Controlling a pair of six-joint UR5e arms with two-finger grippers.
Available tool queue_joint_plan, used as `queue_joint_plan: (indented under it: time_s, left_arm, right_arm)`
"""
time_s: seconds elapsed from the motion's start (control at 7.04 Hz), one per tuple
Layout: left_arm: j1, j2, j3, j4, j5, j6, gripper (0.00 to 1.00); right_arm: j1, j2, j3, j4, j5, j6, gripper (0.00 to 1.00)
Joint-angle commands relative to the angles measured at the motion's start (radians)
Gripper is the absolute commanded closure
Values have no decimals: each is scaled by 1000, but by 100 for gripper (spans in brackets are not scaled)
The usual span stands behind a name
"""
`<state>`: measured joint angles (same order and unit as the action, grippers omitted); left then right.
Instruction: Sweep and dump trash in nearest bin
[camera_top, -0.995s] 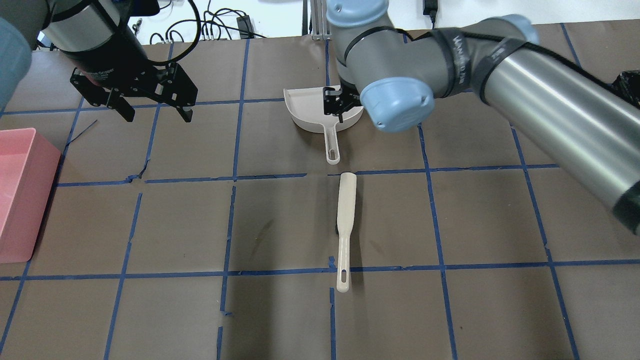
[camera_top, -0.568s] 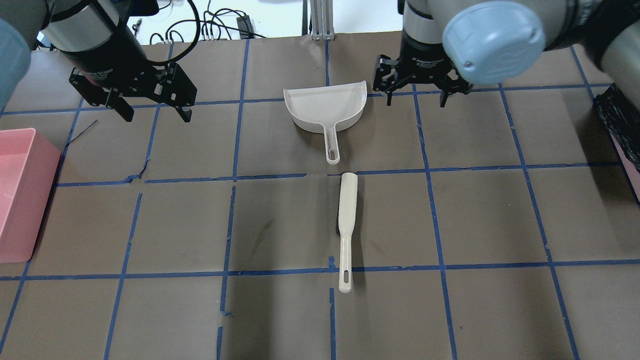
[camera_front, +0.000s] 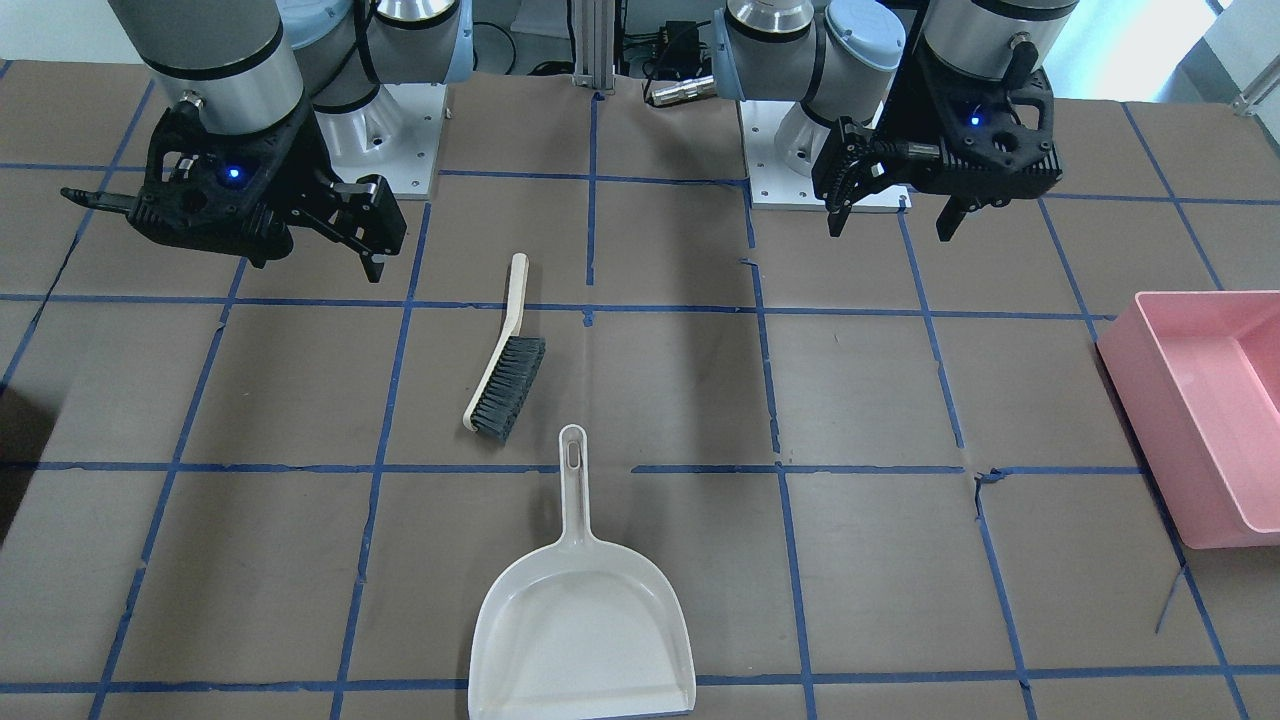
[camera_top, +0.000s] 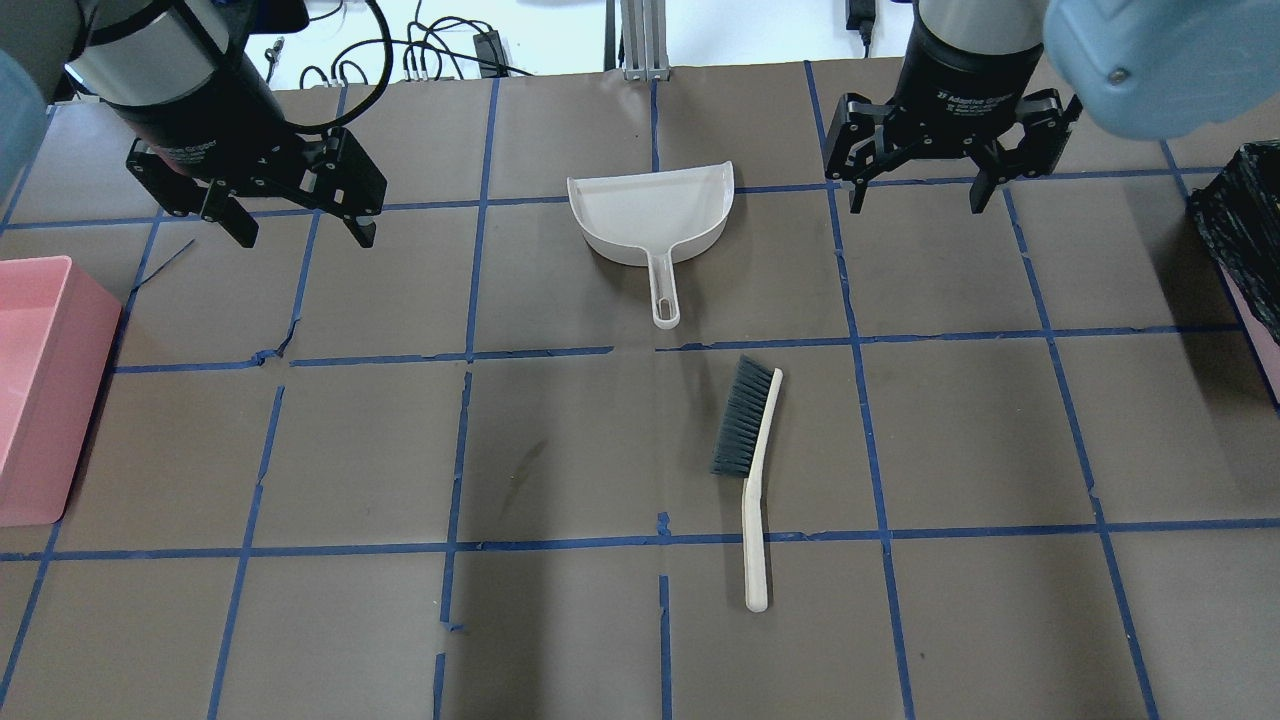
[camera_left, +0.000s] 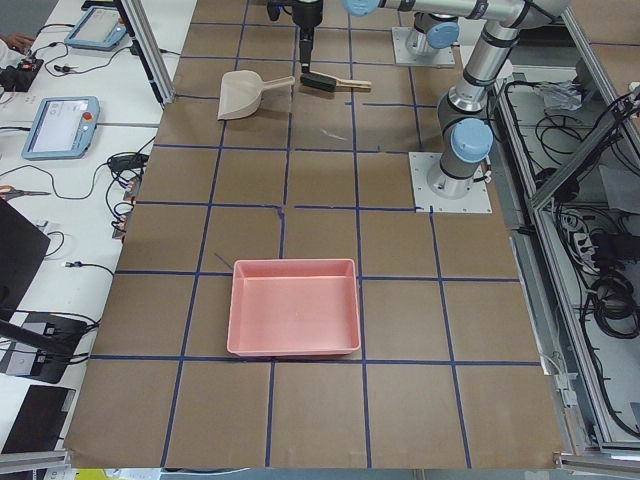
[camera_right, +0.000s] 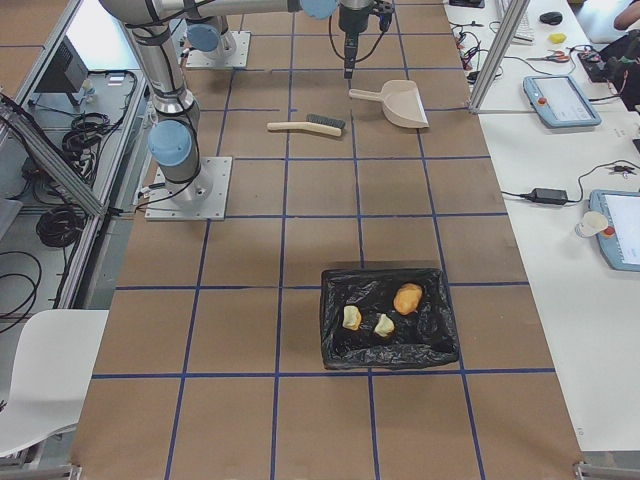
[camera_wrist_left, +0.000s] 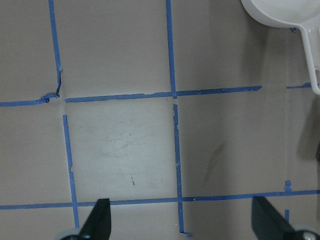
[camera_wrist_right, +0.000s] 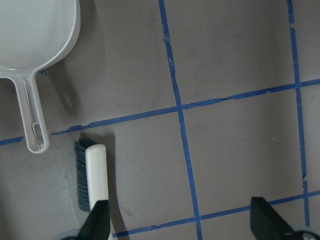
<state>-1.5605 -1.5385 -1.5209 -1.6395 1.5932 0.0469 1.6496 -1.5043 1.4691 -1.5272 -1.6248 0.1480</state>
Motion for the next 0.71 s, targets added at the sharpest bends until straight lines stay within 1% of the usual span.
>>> queue_joint_plan:
  time_s: [0.0, 0.14, 0.57]
  left_arm:
    - [-4, 0, -5, -5, 4, -51, 1]
    - [-3, 0, -2, -3, 2, -55, 1]
    - [-3, 0, 2, -3, 2, -55, 1]
  right_arm:
    - [-1, -14, 4, -5, 6, -41, 0]
    - [-1, -14, 4, -11, 23, -39, 0]
    - [-1, -13, 7, -42, 25, -33, 0]
